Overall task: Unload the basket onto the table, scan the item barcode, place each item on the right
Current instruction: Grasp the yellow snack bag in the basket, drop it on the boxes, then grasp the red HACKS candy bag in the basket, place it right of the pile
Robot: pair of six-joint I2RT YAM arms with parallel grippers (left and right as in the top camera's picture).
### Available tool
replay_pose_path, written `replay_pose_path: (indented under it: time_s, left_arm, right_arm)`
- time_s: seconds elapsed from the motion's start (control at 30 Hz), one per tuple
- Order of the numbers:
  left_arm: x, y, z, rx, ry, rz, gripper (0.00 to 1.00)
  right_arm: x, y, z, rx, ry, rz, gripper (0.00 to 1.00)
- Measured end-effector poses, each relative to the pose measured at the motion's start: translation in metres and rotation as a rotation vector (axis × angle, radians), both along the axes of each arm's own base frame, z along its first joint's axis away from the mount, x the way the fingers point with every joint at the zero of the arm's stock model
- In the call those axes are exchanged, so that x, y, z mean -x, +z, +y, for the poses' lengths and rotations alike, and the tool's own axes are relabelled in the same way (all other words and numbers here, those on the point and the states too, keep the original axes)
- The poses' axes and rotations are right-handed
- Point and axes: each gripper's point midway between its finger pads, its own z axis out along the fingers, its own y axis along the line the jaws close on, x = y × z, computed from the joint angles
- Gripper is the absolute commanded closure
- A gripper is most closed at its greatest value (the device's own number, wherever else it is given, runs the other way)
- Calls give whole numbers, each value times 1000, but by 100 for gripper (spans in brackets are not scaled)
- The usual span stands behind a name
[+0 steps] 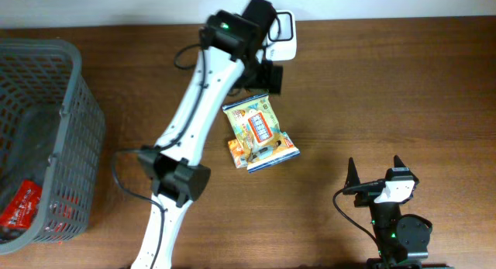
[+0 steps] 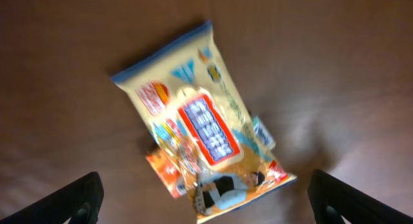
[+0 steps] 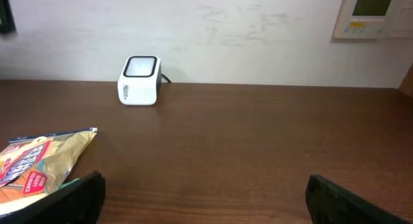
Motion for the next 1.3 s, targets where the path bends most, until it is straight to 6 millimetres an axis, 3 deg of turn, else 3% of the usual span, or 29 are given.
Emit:
replay_pose_path:
  time_s: [0.07,0.1,0.17,0.2,0.23,0.27,0.33,0.37,0.4,0.47,0.53,0.57,0.67,0.7,0.87,0.97,1.0,1.1,1.13,1.23,1.27,1.3]
  left_arm:
    - [-15,45,30,55,69,-110,1]
    - [-22,88,71,80,154,-216,1]
    - [-9,177,177,89,371,-445,1]
    - [0,199,222,75,473,-505,1]
    - [7,208,264,55,572,-533,1]
    - [18,210,333,8,739,-547,1]
    - [39,192,404,-45,928,-483,1]
    - [47,177,426,-57,992,-431,1]
    - [59,148,450,-67,1073,-325,1]
    - [70,113,477,-75,1177,-217,1]
    - [92,78,518,-85,1333,-131,1]
    - [97,68,528,-87,1366,-115,1]
    - [109,3,541,-89,1418,10,1]
    - [114,-22,536,-87,1414,81,1]
    - [135,-102,522,-95,1470,227,1]
    - [147,-130,520,-137,1506,254,1]
    - [161,-146,513,-170,1514,310,1]
    - [181,-160,516,-275,1565,337,1]
    - [182,-160,517,-283,1570,334,5]
    - [185,-160,520,-310,1584,331,65]
    - [193,-161,519,-347,1579,354,66]
    - [199,-160,521,-380,1579,361,81]
  right_arm:
    - [0,0,0,-1,0,0,1]
    - [0,0,0,-1,0,0,2]
    - [0,0,0,-1,0,0,1]
    - [0,0,0,0,0,0,1]
    - [0,0,0,0,1,0,1]
    - [0,0,0,-1,0,0,2]
    - [0,0,0,-1,0,0,2]
    - [0,0,0,0,0,0,1]
    - [0,0,0,0,0,0,1]
    - [0,0,0,-1,0,0,1]
    - [0,0,0,0,0,0,1]
    - [0,0,0,-1,0,0,2]
    - [0,0,0,-1,0,0,1]
    - [0,0,0,0,0,0,1]
    - [0,0,0,0,0,0,2]
    - [0,0,0,-1,0,0,1]
    - [0,0,0,0,0,0,1]
    - [0,0,0,-1,0,0,2]
    - [0,0,0,0,0,0,1]
    - [0,0,0,-1,0,0,1]
    - [0,0,0,-1,0,0,2]
    - [0,0,0,0,0,0,1]
